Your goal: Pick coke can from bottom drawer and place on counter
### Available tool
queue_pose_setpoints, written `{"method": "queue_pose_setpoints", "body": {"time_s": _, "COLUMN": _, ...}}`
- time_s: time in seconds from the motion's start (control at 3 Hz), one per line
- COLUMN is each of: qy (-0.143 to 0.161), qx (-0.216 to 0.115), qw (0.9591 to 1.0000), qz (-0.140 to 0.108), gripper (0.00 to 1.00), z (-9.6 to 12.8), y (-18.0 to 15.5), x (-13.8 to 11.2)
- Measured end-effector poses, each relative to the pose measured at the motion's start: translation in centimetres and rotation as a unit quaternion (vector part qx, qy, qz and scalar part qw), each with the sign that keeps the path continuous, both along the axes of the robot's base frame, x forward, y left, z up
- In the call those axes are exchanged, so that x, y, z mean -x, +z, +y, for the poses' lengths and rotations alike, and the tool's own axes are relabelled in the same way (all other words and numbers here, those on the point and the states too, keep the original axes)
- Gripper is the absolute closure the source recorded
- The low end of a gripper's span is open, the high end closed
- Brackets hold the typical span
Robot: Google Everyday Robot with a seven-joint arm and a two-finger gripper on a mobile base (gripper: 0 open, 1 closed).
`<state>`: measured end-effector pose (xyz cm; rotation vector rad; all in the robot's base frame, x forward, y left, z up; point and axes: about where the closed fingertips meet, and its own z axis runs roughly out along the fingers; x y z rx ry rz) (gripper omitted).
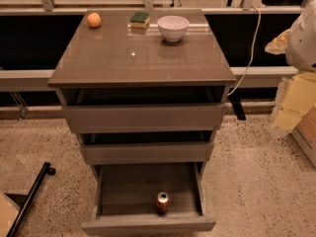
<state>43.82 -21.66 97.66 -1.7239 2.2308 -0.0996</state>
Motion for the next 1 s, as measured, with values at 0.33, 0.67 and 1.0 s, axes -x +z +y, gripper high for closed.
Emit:
{"method": "queue_pose_setpoints", "body": {"time_s": 0.33, "qy": 0.000, "qx": 0.000, "qw": 1.0000, "qz": 0.000, "gripper": 0.00, "z": 0.0, "y": 0.0, "x": 0.0}}
{"method": "queue_pose_setpoints", "body": {"time_s": 0.67, "qy": 0.005, "qx": -0.005, "qw": 0.9998, "qz": -0.020, "gripper": 0.00, "z": 0.4, "y": -0.9, "x": -0.6}}
{"method": "queue_pose_setpoints", "body": {"time_s": 1.0, "qy": 0.007, "qx": -0.020, "qw": 0.9992, "qz": -0.033, "gripper": 0.00, "z": 0.6, "y": -3.3, "x": -1.7}}
